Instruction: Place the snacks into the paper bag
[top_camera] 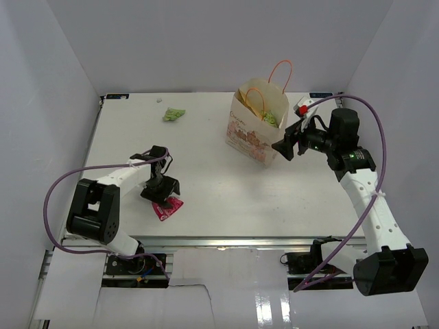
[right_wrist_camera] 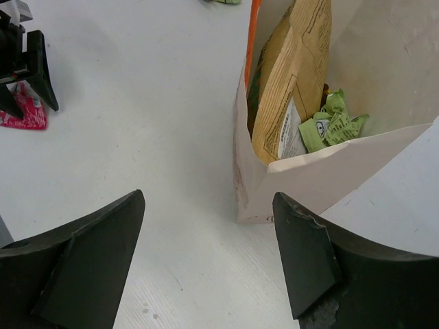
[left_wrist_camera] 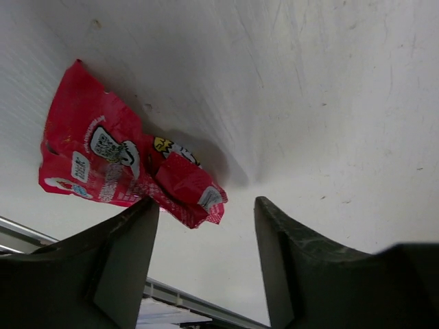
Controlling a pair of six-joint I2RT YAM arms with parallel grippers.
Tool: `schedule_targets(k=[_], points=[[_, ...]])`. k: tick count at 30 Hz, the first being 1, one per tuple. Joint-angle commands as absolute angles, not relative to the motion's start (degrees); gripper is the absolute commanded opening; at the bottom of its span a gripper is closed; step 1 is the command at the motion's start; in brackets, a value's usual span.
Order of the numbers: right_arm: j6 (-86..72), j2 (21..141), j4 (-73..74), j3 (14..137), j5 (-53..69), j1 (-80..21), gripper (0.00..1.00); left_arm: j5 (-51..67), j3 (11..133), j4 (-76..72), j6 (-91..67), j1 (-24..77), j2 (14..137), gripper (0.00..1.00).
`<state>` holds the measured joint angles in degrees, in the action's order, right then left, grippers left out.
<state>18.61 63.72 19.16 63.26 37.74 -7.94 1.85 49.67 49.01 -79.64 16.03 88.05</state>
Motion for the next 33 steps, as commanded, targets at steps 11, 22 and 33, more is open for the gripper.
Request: schedule_targets(k=[11,22,33], points=[[19.77,58.36,18.19,67.84,47.02,-6.07,0.80,-0.10,46.49,45.90,-75.18,12.92,88.07,0.29],[14.89,56.25,11.47,71.99,63.44,-6.50,0.79,25.27,53.52,27.89,-42.83,13.18,80.97,0.00],[45.71,65.56,30.55,67.12,65.14,-26.69,0.91,63.34,53.19,11.51,-20.32,17.58,69.98,0.00]])
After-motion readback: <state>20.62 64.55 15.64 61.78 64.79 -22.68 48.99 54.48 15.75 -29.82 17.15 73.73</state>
